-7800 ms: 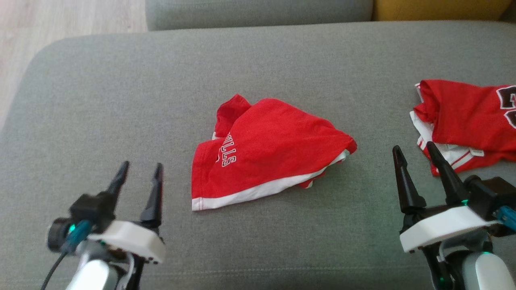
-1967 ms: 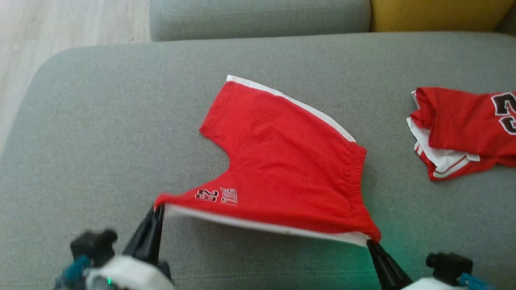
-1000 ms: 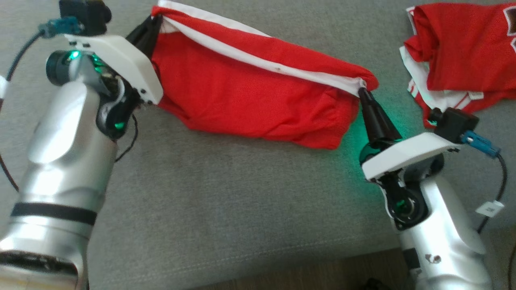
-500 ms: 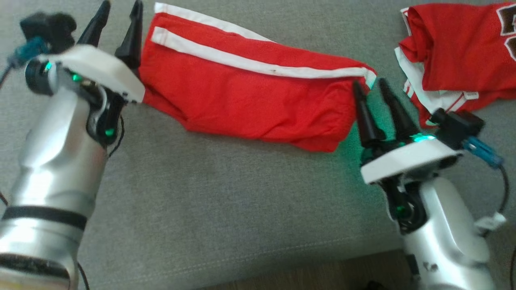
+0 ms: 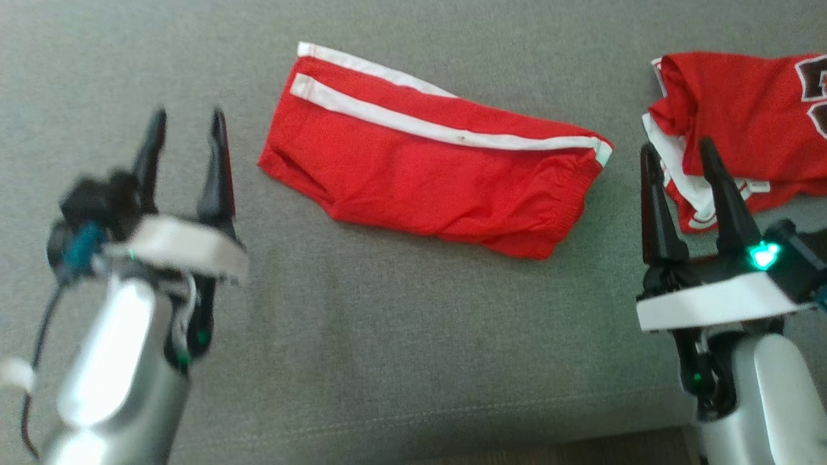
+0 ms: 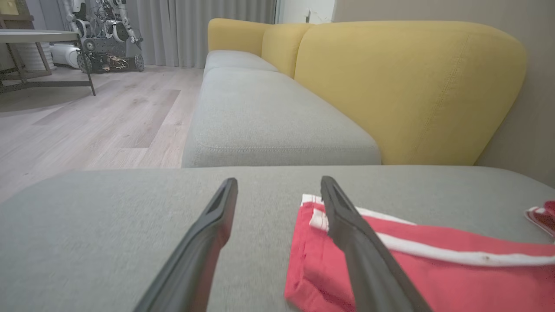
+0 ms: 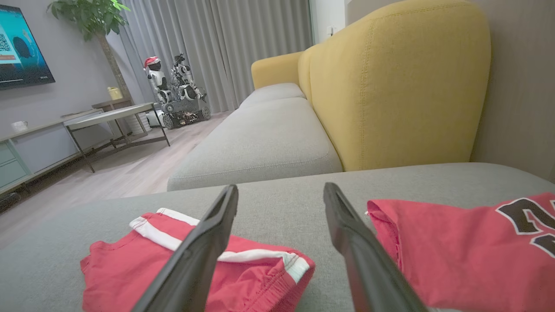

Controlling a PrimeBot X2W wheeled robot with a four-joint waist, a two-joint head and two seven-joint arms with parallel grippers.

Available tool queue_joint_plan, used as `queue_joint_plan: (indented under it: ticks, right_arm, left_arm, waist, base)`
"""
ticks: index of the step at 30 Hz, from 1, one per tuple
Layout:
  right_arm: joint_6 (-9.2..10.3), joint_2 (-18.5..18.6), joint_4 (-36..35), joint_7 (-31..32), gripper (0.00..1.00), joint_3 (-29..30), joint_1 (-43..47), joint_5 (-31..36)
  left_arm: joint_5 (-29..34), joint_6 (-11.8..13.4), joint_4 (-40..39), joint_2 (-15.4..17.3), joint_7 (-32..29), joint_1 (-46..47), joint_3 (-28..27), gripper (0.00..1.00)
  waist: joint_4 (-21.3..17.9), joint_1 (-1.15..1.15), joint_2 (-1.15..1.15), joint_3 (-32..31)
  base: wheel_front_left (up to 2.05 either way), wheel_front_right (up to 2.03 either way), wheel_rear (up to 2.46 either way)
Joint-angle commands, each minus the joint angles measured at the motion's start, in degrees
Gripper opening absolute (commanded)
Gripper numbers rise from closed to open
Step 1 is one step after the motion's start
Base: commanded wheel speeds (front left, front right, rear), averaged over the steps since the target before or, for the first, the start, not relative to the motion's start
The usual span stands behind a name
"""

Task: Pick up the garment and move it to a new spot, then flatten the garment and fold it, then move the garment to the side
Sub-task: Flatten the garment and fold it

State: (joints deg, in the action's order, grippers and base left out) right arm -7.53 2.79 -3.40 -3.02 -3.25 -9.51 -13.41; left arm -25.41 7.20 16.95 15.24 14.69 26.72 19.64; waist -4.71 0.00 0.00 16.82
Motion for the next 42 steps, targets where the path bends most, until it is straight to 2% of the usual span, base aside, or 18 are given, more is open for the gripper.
queue_joint_plan:
  ticks: [1, 9, 26, 34, 40, 42]
  right_arm:
    - [0.04, 0.1, -2.8, 0.4, 1.0, -0.7, 0.9, 0.8]
    - [0.04, 0.1, -5.3, 2.4, 1.0, 1.0, 5.4, 2.5]
    - [0.04, 0.1, -5.8, 3.5, 1.0, 2.1, 5.3, 2.9]
    - [0.04, 0.1, -6.4, 3.9, 1.0, 2.0, 3.7, 2.7]
    - [0.04, 0.1, -6.0, 3.7, 1.0, 1.4, 2.1, 2.2]
    - [0.04, 0.1, -5.7, 3.5, 1.0, 1.1, 1.7, 1.7]
  left_arm:
    - [0.9, 0.8, -3.5, 2.3, 0.3, -1.1, -2.3, 1.0]
    - [2.5, 3.4, -8.1, 2.5, 0.3, -10.5, -1.6, 1.0]
    - [2.2, 3.6, -7.8, 2.7, -0.6, -10.0, -0.5, 1.0]
    - [0.5, -1.6, -3.4, 0.5, -3.3, -0.7, 2.2, 1.0]
    - [-2.0, -6.9, 7.1, -2.0, -7.1, 8.3, 4.1, 1.0]
    - [-2.6, -7.9, 11.7, -2.3, -8.1, 10.7, 4.2, 1.0]
  waist:
    - [0.7, 0.0, 0.0, -1.6]
    - [1.9, 0.0, 0.0, -4.7]
    - [2.6, 0.0, 0.0, -4.2]
    - [2.2, 0.0, 0.0, -0.8]
    - [0.2, 0.0, 0.0, 2.2]
    - [-0.4, 0.0, 0.0, 3.0]
  base:
    - [0.0, 0.0, 0.0]
    - [0.0, 0.0, 0.0]
    - [0.0, 0.0, 0.0]
    - [0.0, 0.0, 0.0]
    - [0.0, 0.0, 0.0]
    - [0.0, 0.0, 0.0]
